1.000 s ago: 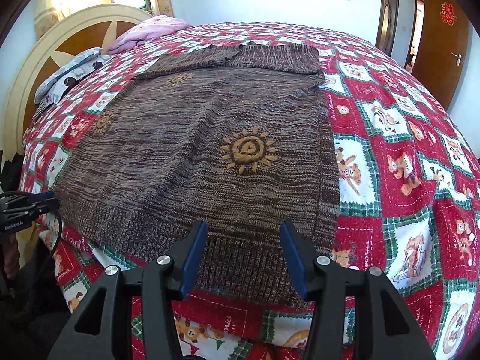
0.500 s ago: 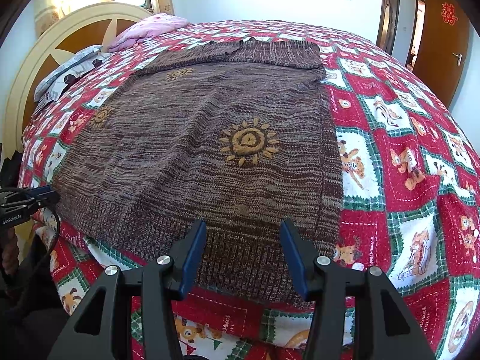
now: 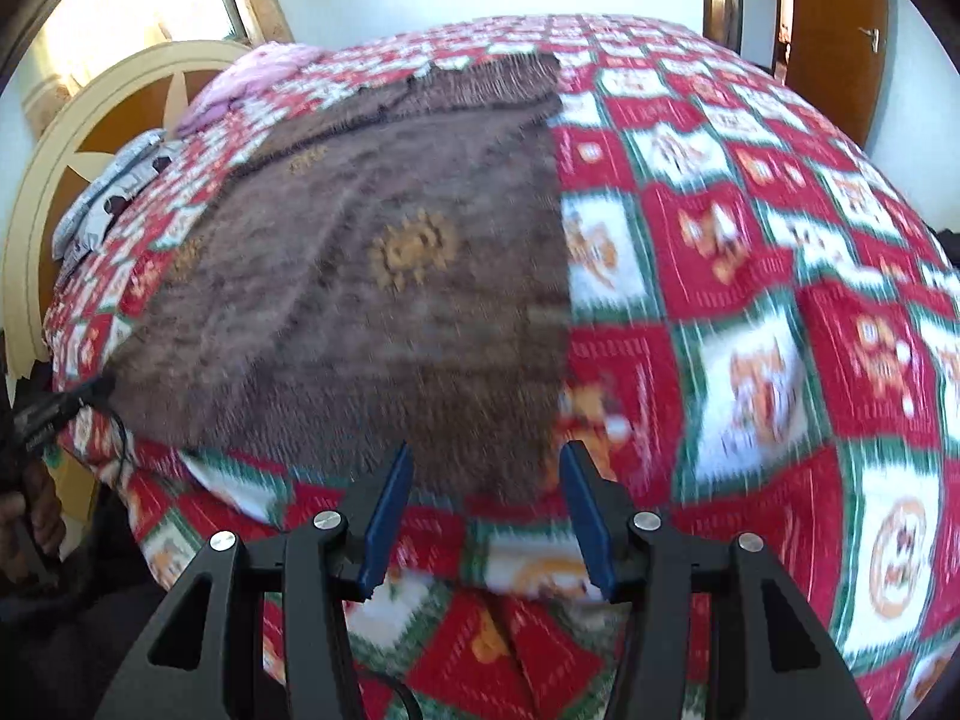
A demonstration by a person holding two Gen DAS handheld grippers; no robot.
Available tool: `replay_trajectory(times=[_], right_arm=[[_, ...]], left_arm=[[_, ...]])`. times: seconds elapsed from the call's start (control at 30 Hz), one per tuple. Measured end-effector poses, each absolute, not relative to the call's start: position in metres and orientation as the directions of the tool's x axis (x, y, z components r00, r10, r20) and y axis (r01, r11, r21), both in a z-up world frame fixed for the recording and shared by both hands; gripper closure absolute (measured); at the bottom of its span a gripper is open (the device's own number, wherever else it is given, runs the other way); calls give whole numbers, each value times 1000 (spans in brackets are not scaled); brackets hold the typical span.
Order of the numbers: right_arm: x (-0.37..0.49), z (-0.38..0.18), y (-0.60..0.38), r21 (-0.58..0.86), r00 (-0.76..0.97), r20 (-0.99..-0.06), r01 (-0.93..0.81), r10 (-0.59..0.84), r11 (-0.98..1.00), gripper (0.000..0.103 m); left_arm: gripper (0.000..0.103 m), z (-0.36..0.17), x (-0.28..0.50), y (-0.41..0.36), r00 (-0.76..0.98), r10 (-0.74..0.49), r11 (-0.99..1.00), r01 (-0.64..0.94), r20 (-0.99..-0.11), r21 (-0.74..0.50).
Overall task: Fold small clothes
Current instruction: 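Grasp the sweater hem with both tools side by side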
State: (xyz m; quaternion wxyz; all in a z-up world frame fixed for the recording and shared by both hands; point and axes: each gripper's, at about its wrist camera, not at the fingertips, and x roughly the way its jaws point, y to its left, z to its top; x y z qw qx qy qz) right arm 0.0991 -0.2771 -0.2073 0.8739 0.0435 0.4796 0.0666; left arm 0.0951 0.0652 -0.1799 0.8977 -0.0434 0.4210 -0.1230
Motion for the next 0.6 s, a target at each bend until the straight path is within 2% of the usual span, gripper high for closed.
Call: replay_trajectory(times=[0.37, 0.4, 0.47, 0.5, 0.53, 0.6], right_arm=[[114, -222, -286, 222, 499, -841, -35, 210, 974, 53], [115, -225, -285, 224, 490, -846, -32, 211, 974, 57], [116, -231, -286, 253, 474, -847, -35, 239, 967, 75], [116, -231, -288, 288, 472, -839, -40, 272, 957, 90], [114, -228, -289, 299, 480, -831, -42, 281, 953, 96], [109, -216, -290, 294, 515, -810, -59, 281, 954, 97]], left_arm=[[96, -181, 97, 67, 620, -268, 963, 186, -738, -193], [96, -181, 97, 67, 620, -268, 963, 187, -738, -193], [96, -181, 97, 67, 620, -270, 963, 186, -737, -196], [97, -181, 97, 67, 621, -272, 962, 186, -735, -199], [97, -180, 97, 68, 624, -276, 961, 188, -731, -202], [97, -178, 97, 69, 632, -280, 960, 191, -723, -205]])
